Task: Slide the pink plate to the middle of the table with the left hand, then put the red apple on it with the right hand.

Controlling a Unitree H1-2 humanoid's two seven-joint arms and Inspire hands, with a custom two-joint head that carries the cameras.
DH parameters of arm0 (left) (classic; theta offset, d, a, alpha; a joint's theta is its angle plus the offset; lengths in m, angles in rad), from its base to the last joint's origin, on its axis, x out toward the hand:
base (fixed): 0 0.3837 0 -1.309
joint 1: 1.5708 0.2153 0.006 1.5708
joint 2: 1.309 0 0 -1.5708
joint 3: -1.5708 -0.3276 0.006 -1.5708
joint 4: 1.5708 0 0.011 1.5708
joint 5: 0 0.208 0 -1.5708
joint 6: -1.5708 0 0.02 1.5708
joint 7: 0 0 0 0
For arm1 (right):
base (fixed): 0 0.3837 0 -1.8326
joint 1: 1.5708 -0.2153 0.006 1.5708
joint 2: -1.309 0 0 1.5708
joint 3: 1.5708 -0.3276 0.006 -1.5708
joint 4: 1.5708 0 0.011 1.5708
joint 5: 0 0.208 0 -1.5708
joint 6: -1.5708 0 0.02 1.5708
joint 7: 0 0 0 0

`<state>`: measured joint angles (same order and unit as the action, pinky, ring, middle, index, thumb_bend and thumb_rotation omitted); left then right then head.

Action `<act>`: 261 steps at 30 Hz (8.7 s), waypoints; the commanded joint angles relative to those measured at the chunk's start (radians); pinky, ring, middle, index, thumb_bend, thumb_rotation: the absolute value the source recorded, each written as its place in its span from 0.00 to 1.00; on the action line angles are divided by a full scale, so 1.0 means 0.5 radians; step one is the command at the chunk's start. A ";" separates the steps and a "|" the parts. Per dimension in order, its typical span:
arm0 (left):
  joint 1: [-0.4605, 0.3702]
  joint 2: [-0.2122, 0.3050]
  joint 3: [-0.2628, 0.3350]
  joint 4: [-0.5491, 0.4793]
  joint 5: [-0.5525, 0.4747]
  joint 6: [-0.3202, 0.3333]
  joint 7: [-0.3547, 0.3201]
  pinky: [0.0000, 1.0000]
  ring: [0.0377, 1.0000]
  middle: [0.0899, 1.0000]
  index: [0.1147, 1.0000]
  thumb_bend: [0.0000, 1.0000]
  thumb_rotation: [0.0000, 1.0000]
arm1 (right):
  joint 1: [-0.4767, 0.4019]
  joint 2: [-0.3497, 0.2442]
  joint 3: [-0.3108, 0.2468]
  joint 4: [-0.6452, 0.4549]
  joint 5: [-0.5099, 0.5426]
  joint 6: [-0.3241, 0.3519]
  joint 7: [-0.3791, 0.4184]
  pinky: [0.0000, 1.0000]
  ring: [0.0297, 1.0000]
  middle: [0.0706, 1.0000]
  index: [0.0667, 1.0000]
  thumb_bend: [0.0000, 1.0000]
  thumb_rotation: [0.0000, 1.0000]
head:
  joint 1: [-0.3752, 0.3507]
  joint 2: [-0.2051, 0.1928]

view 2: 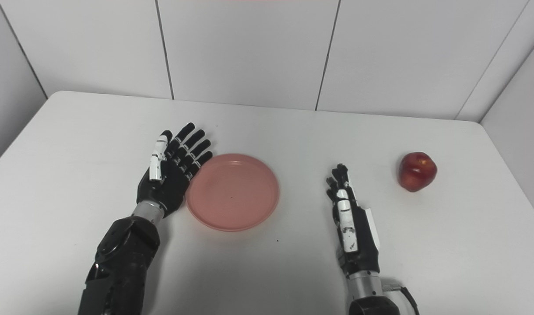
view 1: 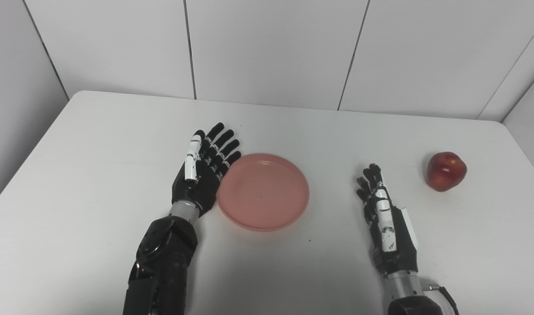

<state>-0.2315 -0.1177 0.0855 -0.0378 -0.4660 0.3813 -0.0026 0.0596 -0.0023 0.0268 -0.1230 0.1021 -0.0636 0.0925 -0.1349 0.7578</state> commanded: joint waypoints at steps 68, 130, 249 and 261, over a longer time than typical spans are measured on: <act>0.062 0.057 0.039 -0.141 0.019 -0.164 -0.144 0.90 0.88 0.88 0.86 0.35 1.00 | -0.350 -0.378 -0.180 -0.543 -1.025 0.269 -0.195 0.76 0.86 0.89 0.89 0.61 0.80 | -0.190 -0.048; 0.074 0.077 0.154 0.026 -0.030 -0.288 -0.265 0.93 0.90 0.89 0.87 0.34 1.00 | -0.777 -1.158 -0.231 -0.067 -1.521 1.062 0.263 0.74 0.88 0.92 0.93 1.00 0.50 | -0.326 -0.117; 0.121 0.083 0.131 -0.041 -0.013 -0.248 -0.232 0.94 0.91 0.89 0.87 0.36 1.00 | -0.997 -1.191 0.016 0.257 -1.376 0.980 0.111 0.34 0.42 0.46 0.45 0.51 0.14 | -0.277 -0.087; 0.123 0.058 0.120 -0.048 -0.011 -0.245 -0.216 0.93 0.90 0.89 0.86 0.34 1.00 | -1.048 -1.155 0.073 -0.092 -1.379 0.944 0.188 0.29 0.38 0.42 0.45 0.51 0.14 | -0.213 -0.089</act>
<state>-0.1481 -0.0840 0.1540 -0.0281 -0.4725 0.2759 -0.1052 -0.4045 -0.5634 0.0640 -0.1257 -0.5737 0.4442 0.1876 -0.2455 0.7133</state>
